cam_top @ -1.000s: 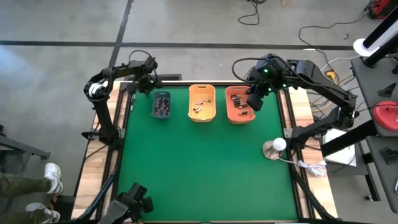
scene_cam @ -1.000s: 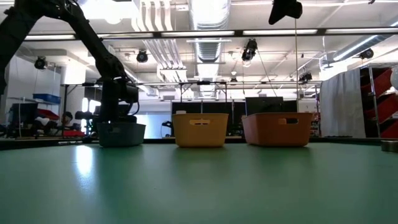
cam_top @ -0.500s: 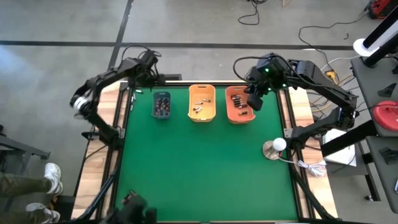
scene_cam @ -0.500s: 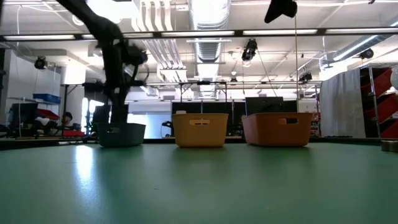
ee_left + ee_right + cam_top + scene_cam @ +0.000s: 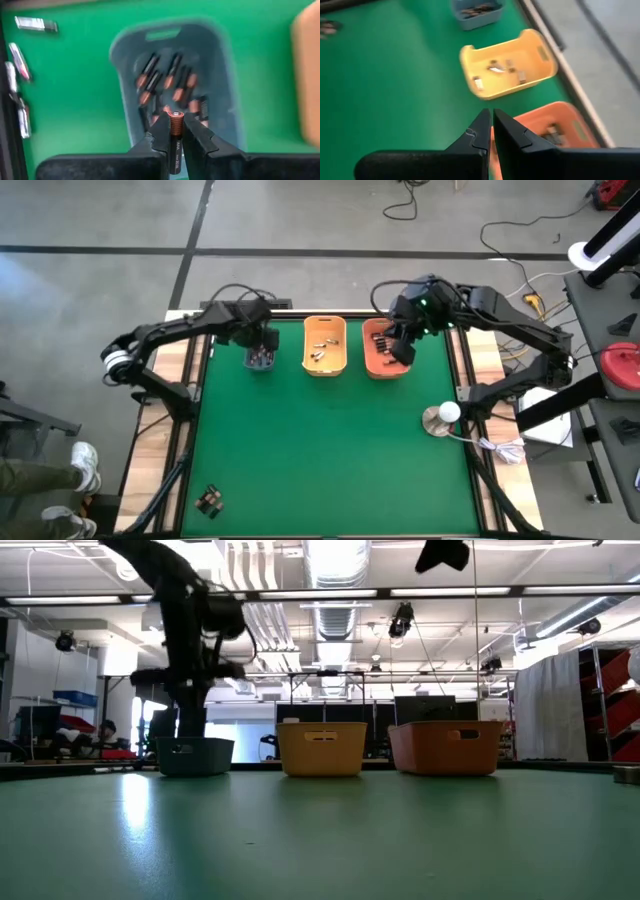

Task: Sort batteries
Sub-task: Put the black battery into the gray bin, then put the top silver/black battery into the yellow bin

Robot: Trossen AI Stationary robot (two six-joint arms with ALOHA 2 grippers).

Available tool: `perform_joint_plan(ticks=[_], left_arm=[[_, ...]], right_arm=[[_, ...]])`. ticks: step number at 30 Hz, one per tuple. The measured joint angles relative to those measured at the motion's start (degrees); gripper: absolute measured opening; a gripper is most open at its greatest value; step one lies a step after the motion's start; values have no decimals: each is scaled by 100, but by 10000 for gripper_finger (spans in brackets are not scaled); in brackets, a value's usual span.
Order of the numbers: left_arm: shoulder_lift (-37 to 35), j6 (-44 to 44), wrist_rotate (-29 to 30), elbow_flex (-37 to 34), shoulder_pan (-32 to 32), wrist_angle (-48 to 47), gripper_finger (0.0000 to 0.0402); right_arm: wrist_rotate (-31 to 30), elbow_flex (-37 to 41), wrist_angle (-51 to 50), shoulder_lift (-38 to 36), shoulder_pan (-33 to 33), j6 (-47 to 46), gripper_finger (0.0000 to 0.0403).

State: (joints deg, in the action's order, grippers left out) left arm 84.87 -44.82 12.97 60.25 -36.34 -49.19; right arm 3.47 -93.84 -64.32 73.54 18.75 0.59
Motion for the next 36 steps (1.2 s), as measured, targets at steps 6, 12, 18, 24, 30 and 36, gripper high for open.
perform_joint_plan(ticks=[6, 12, 18, 24, 30, 36], left_arm=[[420, -33, -225, -494, -167, 753, 12], [884, 7, -320, -633, -182, 984, 39], [888, 513, -380, -312, -207, 1068, 112], [677, 323, 16, 220, -704, 539, 183], [572, 196, 723, 825, -1258, -132, 187], [572, -1201, 1196, 972, -1722, -75, 176]], right_arm=[[-128, 4, -14, -112, -1008, -949, 13], [-341, 4, -8, -105, -1961, -1796, 13], [-700, 4, -8, -101, -2541, -2624, 13], [-711, 4, 6, -101, -2679, -3031, 13], [-865, 4, 3, -96, -2673, -3055, 13], [-947, 4, -61, -113, -2660, -2893, 13]])
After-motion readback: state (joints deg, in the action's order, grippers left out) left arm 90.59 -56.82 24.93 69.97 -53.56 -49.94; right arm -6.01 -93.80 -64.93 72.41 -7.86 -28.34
